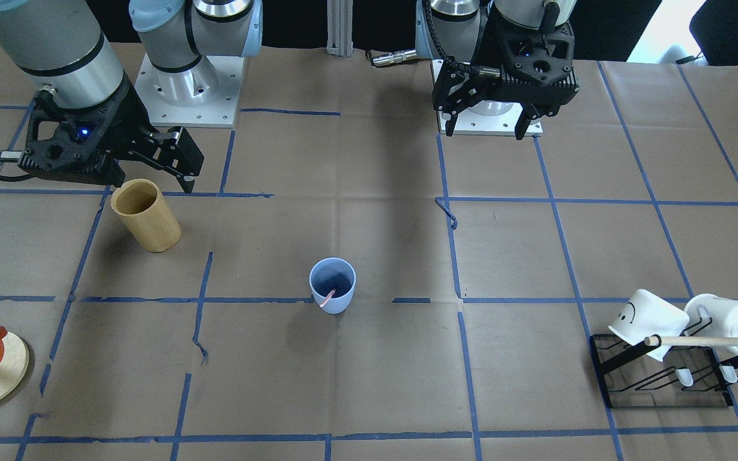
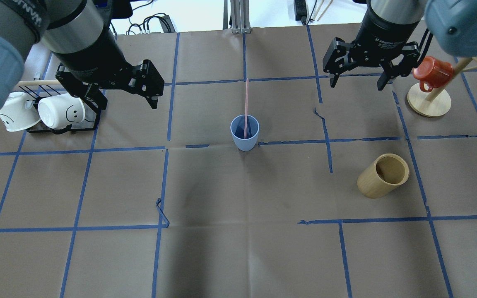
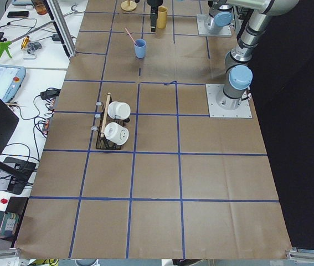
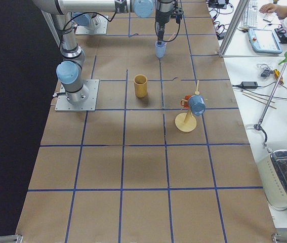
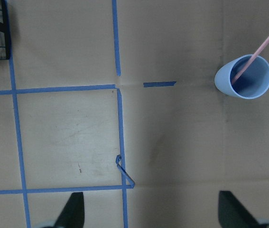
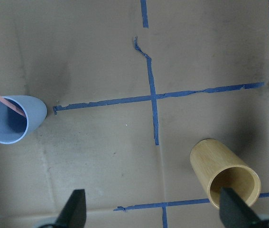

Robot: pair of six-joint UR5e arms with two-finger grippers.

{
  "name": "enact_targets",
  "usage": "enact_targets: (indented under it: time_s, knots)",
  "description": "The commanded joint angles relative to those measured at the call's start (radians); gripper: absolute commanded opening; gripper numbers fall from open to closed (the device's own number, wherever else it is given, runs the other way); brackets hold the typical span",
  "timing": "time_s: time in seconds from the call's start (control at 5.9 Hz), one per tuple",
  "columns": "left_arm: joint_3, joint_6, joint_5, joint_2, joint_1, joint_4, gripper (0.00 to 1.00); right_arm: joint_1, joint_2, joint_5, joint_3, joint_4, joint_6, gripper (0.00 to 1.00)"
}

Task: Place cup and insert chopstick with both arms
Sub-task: 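Open right gripper and raise it away from the stick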

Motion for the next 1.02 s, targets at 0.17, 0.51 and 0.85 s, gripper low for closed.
enact_targets:
  time_s: [0.17, 0.51, 0.85]
  knots:
    - [-0.002, 0.0, 0.001, 0.0, 0.0, 0.0, 0.99, 0.0, -0.007, -0.022, -0.003, -0.016, 0.001, 1.0]
    - [-0.002, 0.0, 0.001, 0.002, 0.0, -0.002, 0.99, 0.005, 0.0, -0.034, -0.02, -0.013, 0.001, 1.0]
    - [-0.002, 0.0, 0.001, 0.002, 0.0, 0.0, 0.99, 0.005, 0.002, -0.034, -0.018, -0.012, 0.001, 1.0]
